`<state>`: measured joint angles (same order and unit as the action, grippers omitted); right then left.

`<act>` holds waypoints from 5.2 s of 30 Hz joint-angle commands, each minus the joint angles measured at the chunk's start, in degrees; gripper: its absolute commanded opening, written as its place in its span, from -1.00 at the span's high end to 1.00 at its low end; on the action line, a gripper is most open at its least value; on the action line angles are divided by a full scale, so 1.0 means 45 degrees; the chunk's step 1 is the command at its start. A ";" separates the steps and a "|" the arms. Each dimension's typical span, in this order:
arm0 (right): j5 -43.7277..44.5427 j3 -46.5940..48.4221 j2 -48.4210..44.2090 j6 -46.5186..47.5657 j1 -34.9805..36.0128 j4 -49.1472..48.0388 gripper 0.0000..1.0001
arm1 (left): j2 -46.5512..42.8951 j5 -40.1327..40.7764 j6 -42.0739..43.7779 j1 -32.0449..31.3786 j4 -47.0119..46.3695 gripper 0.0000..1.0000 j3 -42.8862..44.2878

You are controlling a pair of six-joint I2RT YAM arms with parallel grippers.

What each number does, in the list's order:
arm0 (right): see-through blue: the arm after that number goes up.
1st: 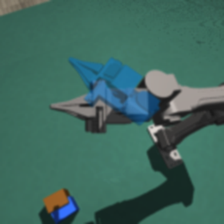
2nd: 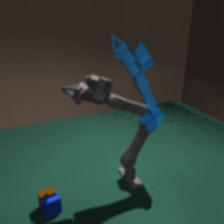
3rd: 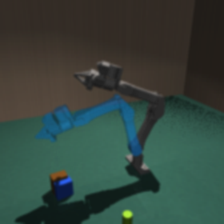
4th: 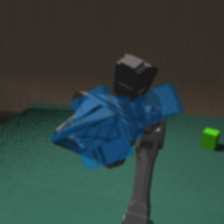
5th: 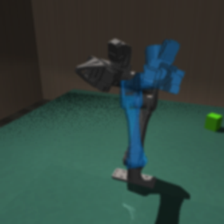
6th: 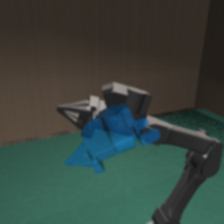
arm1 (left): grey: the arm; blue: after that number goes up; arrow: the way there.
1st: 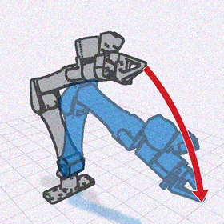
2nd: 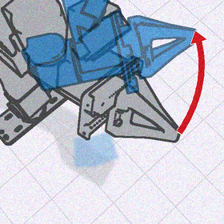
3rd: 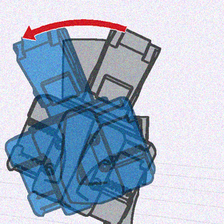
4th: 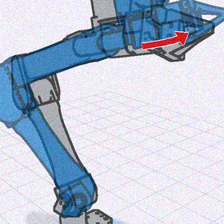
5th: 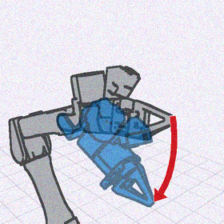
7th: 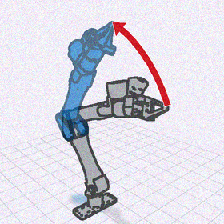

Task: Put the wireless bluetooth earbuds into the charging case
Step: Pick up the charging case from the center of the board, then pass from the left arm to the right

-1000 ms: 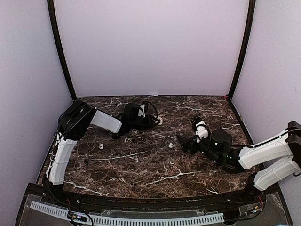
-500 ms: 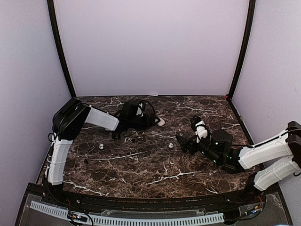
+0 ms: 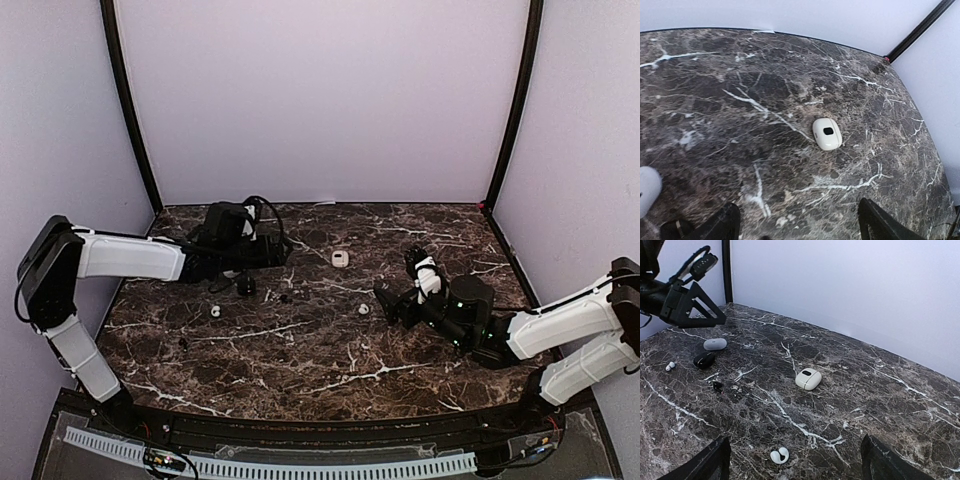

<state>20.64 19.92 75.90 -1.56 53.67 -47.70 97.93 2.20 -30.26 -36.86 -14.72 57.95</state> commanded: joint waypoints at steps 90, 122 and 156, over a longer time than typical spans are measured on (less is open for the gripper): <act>-0.6351 -0.0483 -0.0876 0.3043 0.0046 -0.1774 -0.64 | -0.2140 -1.0601 0.2920 -0.0493 -0.1243 0.20 -0.3511; -0.9601 -0.0091 0.2653 0.4929 0.0707 -0.3154 -0.54 | 0.1508 -1.1682 0.3893 -0.2135 -0.5173 0.25 -0.3436; -0.9264 0.0211 0.4570 0.8706 0.1746 -0.2585 0.01 | 0.2873 -1.4493 0.6140 -0.2628 -0.0770 0.27 -0.1385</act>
<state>-21.15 21.80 95.39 35.57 60.77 -55.02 110.65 -60.90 -4.40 -48.23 -20.49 50.43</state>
